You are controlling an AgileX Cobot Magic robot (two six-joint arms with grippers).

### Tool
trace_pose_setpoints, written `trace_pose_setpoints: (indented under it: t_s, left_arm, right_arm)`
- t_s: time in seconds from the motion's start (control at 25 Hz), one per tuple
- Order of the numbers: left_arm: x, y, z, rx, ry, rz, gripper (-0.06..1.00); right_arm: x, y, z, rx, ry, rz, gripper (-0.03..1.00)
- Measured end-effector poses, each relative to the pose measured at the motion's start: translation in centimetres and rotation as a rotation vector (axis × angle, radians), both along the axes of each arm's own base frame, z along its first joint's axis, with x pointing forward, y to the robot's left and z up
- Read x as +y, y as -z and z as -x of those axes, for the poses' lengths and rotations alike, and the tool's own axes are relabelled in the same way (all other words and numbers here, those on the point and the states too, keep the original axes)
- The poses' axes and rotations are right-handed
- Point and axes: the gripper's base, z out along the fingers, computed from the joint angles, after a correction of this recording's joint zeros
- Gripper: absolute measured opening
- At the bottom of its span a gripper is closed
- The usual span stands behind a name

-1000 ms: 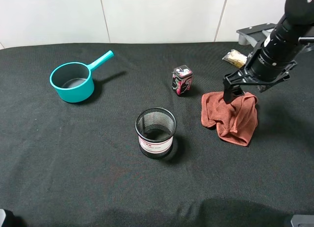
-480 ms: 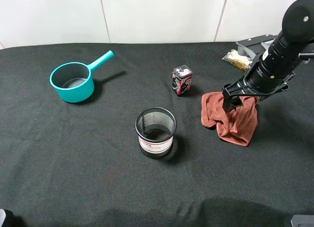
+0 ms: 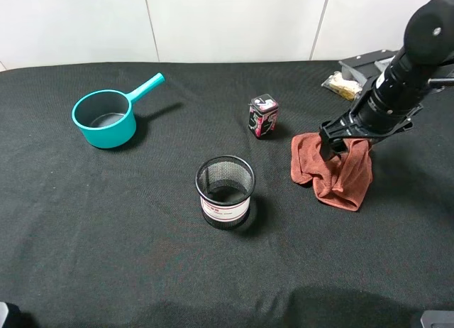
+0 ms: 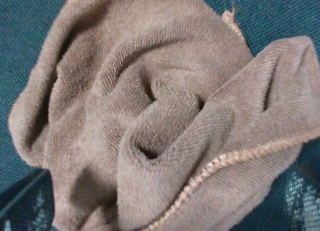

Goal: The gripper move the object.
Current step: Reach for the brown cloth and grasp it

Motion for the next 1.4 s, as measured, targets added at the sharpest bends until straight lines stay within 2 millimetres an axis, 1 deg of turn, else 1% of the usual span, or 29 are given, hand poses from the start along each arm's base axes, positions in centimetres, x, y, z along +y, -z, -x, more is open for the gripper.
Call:
trace_pose_setpoints:
  t_s: [0.24, 0.56, 0.88, 1.12, 1.4]
  left_arm:
    - [0.0, 0.0, 0.0, 0.0, 0.0, 0.0, 0.71]
    - [0.0, 0.0, 0.0, 0.0, 0.0, 0.0, 0.71]
    - [0.0, 0.0, 0.0, 0.0, 0.0, 0.0, 0.71]
    - [0.0, 0.0, 0.0, 0.0, 0.0, 0.0, 0.71]
    - [0.0, 0.0, 0.0, 0.0, 0.0, 0.0, 0.71]
  right_arm:
    - [0.1, 0.7, -0.3, -0.001, 0.0, 0.0, 0.69]
    - [0.2, 2.4, -0.4, 0.053, 0.004, 0.013, 0.69]
    - [0.2, 2.5, -0.6, 0.035, 0.004, 0.007, 0.69]
    - [0.3, 3.7, -0.6, 0.07, 0.008, 0.015, 0.69]
    - [0.3, 3.9, -0.6, 0.074, 0.01, 0.014, 0.69]
